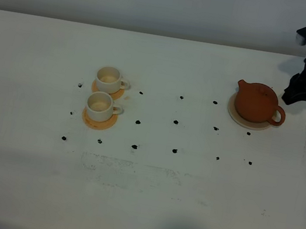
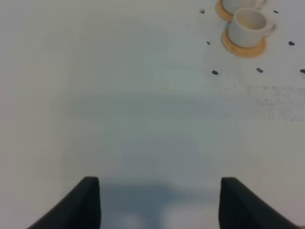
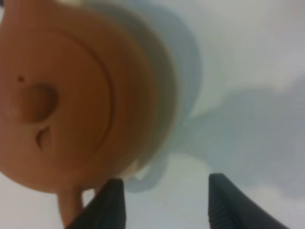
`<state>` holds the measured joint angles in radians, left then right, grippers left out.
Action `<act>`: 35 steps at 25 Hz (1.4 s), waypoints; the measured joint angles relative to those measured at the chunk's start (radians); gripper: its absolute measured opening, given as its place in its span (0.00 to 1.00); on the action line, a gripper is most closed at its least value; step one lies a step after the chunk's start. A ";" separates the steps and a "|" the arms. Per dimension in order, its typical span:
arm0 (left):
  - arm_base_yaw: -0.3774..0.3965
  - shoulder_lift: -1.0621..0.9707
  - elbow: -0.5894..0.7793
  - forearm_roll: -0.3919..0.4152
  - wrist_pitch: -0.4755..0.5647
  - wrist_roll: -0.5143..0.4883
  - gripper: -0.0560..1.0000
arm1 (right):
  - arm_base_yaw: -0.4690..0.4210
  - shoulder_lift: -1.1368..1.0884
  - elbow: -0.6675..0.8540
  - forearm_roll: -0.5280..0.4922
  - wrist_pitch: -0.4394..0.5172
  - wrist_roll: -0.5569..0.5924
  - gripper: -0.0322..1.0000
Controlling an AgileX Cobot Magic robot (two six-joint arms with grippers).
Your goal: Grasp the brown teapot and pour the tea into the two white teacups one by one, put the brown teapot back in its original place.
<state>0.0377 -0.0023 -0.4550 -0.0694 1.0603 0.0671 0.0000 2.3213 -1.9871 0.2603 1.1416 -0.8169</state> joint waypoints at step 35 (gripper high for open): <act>0.000 0.000 0.000 0.000 0.000 0.000 0.55 | -0.017 -0.290 0.368 -0.063 -0.084 0.159 0.44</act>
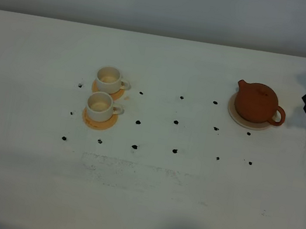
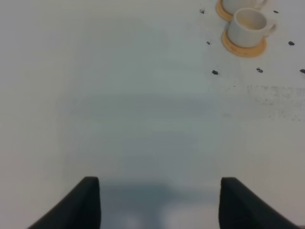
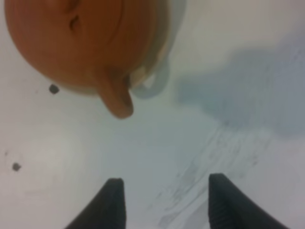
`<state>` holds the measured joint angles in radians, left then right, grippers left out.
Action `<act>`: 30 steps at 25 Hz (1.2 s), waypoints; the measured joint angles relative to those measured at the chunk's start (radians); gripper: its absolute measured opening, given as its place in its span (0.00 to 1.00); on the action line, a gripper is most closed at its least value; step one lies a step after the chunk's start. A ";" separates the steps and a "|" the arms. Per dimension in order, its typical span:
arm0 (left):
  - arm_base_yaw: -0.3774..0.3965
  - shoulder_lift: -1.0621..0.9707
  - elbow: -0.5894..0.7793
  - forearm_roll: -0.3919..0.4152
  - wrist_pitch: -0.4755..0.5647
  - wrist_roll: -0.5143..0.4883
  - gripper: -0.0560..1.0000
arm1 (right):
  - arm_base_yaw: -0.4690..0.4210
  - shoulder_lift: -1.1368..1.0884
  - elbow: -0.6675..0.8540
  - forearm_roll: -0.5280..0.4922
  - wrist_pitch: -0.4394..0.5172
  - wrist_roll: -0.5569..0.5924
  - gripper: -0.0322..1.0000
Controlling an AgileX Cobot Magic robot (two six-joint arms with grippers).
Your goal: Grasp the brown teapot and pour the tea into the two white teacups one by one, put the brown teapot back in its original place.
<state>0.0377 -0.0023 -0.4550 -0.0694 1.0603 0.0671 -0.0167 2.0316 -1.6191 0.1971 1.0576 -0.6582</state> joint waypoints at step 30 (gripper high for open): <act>0.000 0.000 0.000 0.000 0.000 0.000 0.55 | -0.009 0.002 0.344 0.106 -0.763 -0.178 0.44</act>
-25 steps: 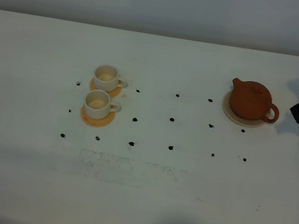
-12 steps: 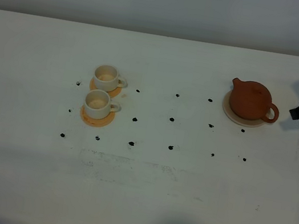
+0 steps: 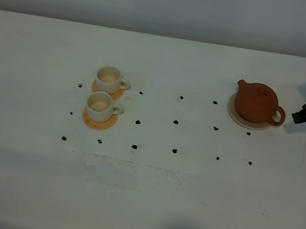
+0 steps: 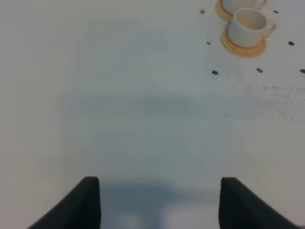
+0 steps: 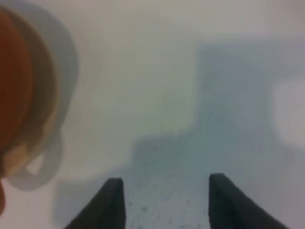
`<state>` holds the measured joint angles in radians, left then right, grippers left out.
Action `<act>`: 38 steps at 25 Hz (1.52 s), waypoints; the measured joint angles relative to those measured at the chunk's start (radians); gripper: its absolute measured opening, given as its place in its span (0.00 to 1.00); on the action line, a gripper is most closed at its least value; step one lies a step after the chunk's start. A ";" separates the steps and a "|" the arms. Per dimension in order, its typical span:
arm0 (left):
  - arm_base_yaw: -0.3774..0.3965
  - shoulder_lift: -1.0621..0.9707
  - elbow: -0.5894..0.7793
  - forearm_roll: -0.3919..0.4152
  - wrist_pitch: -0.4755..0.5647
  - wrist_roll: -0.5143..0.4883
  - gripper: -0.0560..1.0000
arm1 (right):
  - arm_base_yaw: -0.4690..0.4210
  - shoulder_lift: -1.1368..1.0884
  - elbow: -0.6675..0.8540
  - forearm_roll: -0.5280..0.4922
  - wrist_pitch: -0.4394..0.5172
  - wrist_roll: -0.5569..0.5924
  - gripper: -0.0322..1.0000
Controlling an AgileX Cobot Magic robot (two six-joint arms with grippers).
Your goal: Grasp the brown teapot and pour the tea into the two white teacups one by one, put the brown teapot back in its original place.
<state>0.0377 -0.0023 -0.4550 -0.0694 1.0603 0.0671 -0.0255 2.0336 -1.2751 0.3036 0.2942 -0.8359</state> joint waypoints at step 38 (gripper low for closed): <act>0.000 0.000 0.000 0.000 0.000 0.000 0.55 | 0.084 0.001 0.002 0.059 0.136 0.000 0.44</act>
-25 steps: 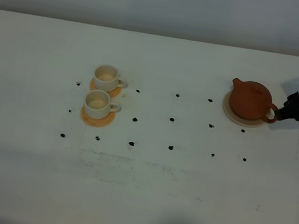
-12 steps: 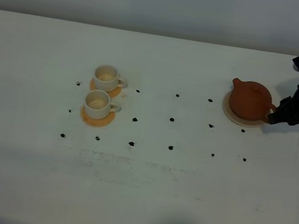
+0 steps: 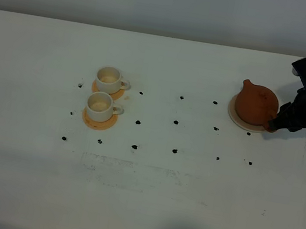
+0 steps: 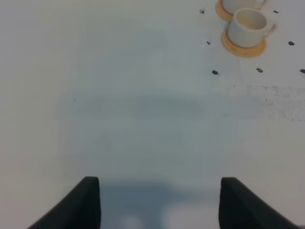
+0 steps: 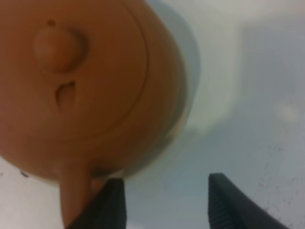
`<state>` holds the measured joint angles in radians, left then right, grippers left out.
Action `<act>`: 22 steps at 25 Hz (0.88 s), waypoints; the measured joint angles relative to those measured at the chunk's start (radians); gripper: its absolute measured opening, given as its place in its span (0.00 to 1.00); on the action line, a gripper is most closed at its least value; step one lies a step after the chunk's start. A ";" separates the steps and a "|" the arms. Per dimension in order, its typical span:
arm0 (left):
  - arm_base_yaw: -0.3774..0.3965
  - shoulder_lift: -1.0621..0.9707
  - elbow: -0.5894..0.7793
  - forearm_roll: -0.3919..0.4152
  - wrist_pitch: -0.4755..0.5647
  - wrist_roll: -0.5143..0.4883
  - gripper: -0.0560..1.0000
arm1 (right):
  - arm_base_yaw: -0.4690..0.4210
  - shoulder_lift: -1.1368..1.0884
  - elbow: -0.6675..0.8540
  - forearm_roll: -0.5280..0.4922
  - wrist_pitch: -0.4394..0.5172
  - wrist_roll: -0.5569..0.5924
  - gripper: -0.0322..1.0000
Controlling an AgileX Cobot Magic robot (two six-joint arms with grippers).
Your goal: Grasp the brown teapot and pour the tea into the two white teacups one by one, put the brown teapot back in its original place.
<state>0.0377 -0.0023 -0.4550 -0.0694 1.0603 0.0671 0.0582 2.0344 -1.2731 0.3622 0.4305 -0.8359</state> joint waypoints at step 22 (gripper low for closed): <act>0.000 0.000 0.000 0.000 0.000 0.000 0.55 | 0.001 0.000 -0.016 0.001 0.089 0.005 0.44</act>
<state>0.0377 -0.0023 -0.4550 -0.0694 1.0603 0.0671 0.0595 2.0344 -1.2889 0.3632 0.5194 -0.8308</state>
